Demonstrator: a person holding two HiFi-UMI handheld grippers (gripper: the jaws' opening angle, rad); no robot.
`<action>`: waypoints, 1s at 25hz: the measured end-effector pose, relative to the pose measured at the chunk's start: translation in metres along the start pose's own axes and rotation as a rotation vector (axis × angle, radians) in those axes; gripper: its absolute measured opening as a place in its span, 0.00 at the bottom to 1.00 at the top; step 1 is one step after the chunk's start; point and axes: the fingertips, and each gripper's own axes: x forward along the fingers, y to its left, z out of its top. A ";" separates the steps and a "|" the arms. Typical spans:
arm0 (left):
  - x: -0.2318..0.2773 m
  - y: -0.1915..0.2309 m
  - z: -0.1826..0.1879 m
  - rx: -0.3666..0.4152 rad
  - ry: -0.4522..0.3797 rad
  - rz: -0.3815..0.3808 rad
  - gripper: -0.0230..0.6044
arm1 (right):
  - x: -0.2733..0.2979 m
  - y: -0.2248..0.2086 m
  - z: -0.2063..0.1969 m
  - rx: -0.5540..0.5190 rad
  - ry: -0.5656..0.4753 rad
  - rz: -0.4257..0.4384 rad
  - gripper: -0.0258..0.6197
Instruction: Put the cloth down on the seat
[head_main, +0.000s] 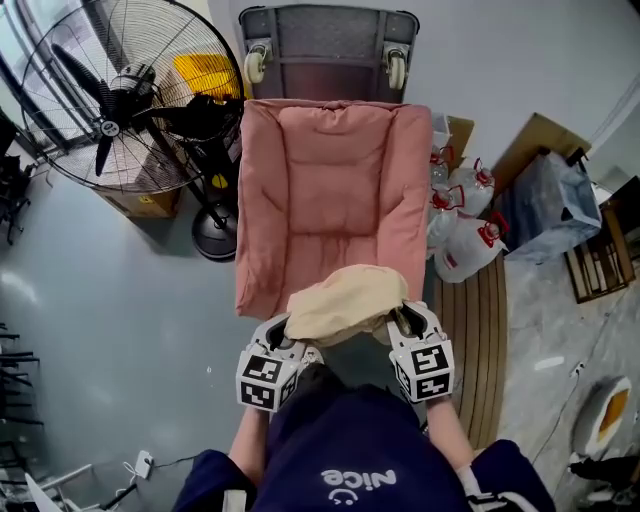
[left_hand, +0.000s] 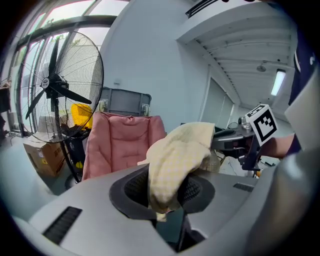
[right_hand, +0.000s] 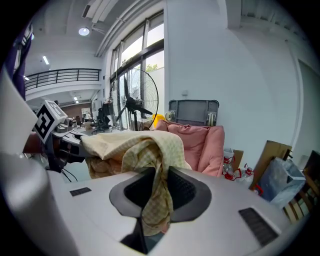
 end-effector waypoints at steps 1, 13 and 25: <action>0.003 0.011 0.004 0.006 0.004 -0.008 0.22 | 0.009 0.003 0.005 0.004 0.002 -0.006 0.19; 0.029 0.091 0.027 0.061 0.024 -0.081 0.22 | 0.076 0.023 0.029 0.028 0.025 -0.078 0.19; 0.051 0.104 0.049 0.067 0.014 -0.057 0.22 | 0.100 0.002 0.044 0.032 0.033 -0.065 0.19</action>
